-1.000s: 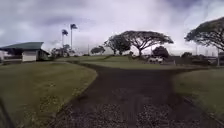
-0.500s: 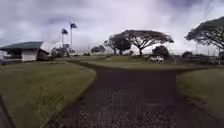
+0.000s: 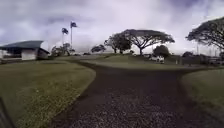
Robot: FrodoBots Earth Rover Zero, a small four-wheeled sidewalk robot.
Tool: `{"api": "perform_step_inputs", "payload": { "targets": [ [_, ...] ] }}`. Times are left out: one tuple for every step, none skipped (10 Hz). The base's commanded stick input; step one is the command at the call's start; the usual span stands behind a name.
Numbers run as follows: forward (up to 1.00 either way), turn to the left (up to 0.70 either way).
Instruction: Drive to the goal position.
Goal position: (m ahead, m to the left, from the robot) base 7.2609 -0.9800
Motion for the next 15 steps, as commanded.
{"api": "perform_step_inputs", "payload": {
  "targets": [
    [0.50, -0.50],
    [0.50, -0.50],
    [0.50, -0.50],
    [0.50, -0.50],
    [0.50, -0.50],
    [0.50, -0.50],
    [0.50, -0.50],
    [0.50, -0.50],
    [0.50, -0.50],
    [0.50, -0.50],
    [0.50, -0.50],
    [0.50, -0.50],
    [0.50, -0.28],
    [0.50, 0.00],
    [0.50, 0.00]
  ]
}}
